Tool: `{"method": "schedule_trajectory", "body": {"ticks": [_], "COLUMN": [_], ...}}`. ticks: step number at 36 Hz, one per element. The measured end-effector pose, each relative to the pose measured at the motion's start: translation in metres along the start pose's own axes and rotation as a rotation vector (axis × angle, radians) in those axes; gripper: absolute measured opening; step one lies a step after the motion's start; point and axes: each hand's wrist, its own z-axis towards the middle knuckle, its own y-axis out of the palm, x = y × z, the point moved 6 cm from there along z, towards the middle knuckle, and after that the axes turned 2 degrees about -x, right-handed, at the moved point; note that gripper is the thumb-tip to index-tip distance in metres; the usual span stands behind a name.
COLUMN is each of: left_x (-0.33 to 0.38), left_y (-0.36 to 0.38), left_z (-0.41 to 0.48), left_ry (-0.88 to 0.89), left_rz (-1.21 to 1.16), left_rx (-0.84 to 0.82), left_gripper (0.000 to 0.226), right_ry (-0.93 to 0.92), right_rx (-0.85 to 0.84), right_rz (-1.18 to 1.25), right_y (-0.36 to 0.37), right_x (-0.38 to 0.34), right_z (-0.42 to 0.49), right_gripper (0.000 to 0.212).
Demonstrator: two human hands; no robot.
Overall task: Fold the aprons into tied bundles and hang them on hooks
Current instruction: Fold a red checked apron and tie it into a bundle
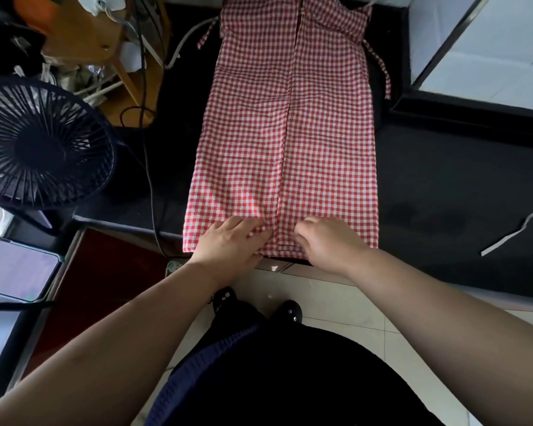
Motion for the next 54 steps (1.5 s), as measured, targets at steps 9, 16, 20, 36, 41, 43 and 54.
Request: {"method": "schedule_trajectory", "body": {"ticks": [9,16,20,36,41,43,54], "left_x": [-0.005,-0.007,-0.008,-0.016,-0.02,-0.019,-0.001], "left_y": [-0.002,-0.004,-0.012,-0.02,-0.017,-0.018,-0.01], "left_z": [-0.007,-0.01,-0.009,-0.011,-0.009,-0.008,-0.01], "left_ry": [0.109,0.03,-0.032,-0.316,-0.378,-0.373,-0.082], "left_rz": [-0.069,-0.226,-0.351,-0.606,-0.669,-0.646,-0.292], "left_rx": [0.061,0.075,0.112,0.189,0.149,0.147,0.117], "left_gripper": [0.045,0.043,0.04,0.024,0.028,0.028,0.025], "right_ry": [-0.008,-0.034,-0.035,0.008,0.041,0.081,0.123], "right_rx": [0.005,-0.012,0.002,0.021,0.076,0.062,0.256], "right_rz": [-0.124,-0.241,-0.226,-0.098,0.11,0.233,0.299], "right_y": [0.005,0.006,0.004,0.009,0.01,0.007,-0.001], "right_x": [-0.004,-0.012,-0.019,-0.007,0.003,0.006,0.006], "right_z": [0.0,0.003,0.008,0.014,0.013,0.012,0.005], "right_gripper": [0.028,0.037,0.041,0.02,0.021,0.023,0.024]}}
